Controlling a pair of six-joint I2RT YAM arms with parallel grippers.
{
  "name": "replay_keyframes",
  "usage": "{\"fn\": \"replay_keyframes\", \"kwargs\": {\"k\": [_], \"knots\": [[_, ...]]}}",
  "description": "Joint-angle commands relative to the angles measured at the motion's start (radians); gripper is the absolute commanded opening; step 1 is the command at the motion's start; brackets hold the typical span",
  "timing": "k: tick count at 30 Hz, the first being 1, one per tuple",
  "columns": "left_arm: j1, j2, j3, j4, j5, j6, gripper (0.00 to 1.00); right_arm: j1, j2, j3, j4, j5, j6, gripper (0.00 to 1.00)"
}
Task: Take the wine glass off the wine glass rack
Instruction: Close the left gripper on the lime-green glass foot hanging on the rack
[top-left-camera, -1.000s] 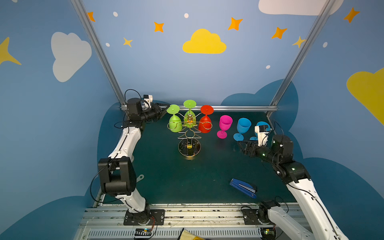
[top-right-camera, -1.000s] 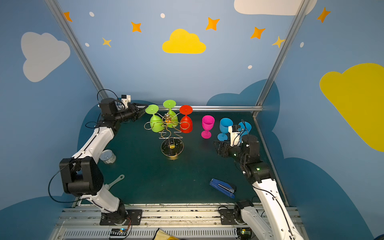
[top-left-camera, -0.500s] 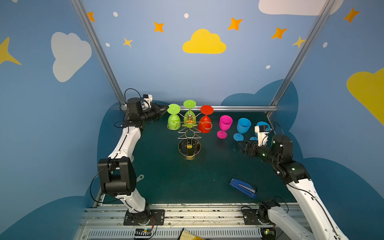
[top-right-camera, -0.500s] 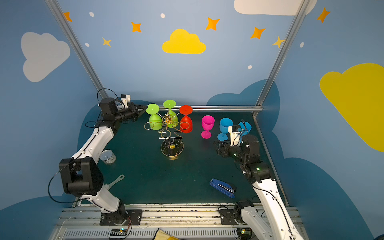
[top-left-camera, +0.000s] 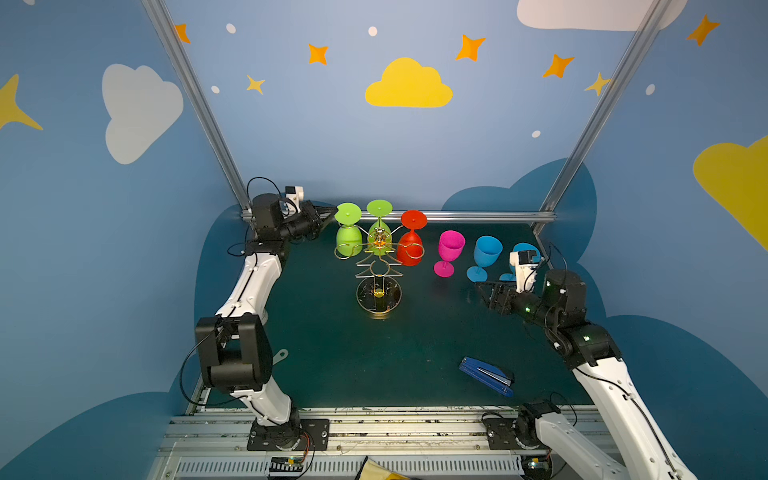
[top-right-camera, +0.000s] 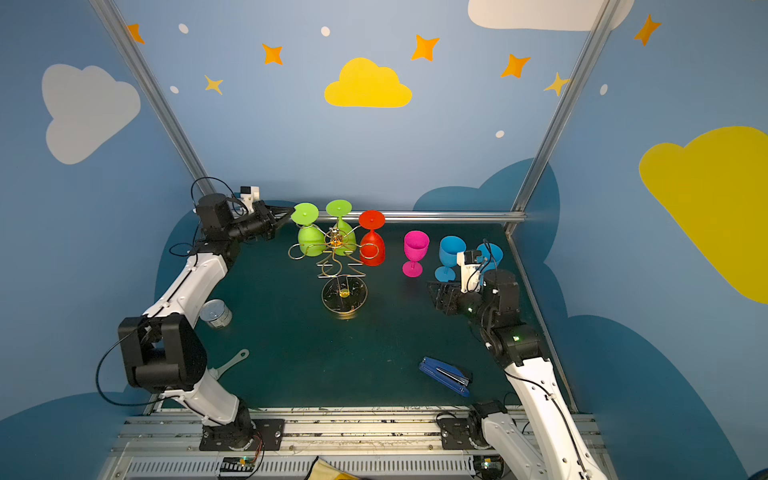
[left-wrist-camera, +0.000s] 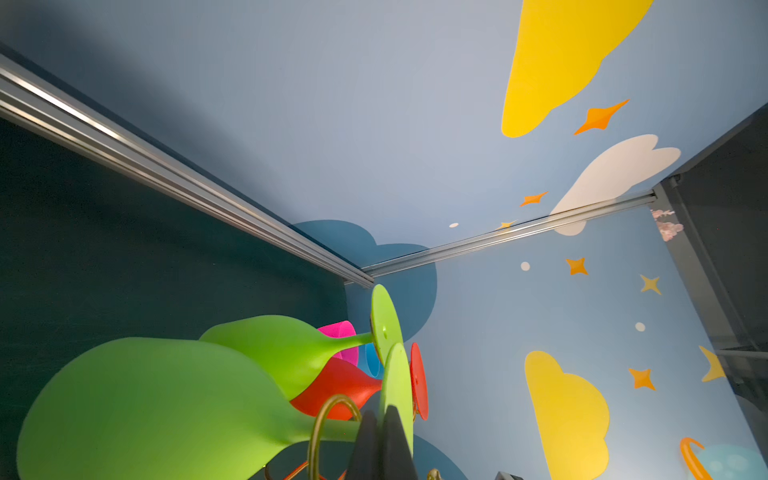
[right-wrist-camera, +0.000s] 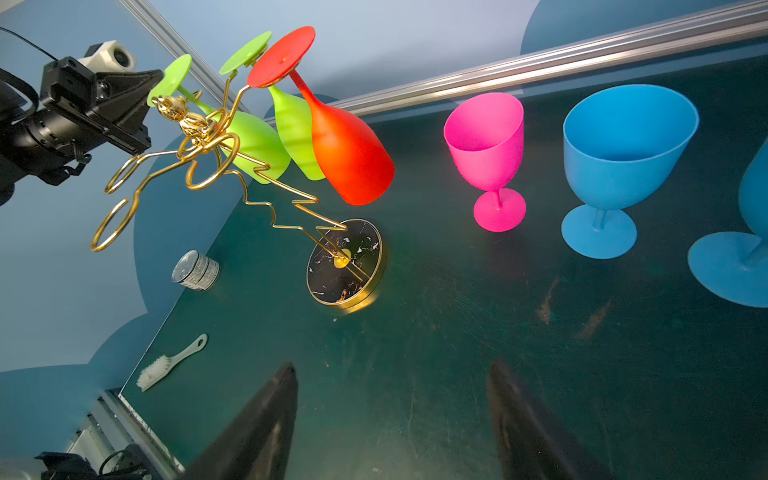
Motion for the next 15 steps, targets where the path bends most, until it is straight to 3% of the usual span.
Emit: {"fn": "replay_keyframes", "kwargs": {"k": [1, 15], "knots": [[-0.004, -0.029, -0.020, 0.083, 0.021, -0.053, 0.03, 0.005, -0.027, -0.004, -0.004, 0.017, 0.000, 0.71], [-0.054, -0.074, -0.043, 0.004, 0.006, 0.022, 0.03, 0.005, -0.044, 0.005, -0.023, 0.022, -0.004, 0.71]]}}
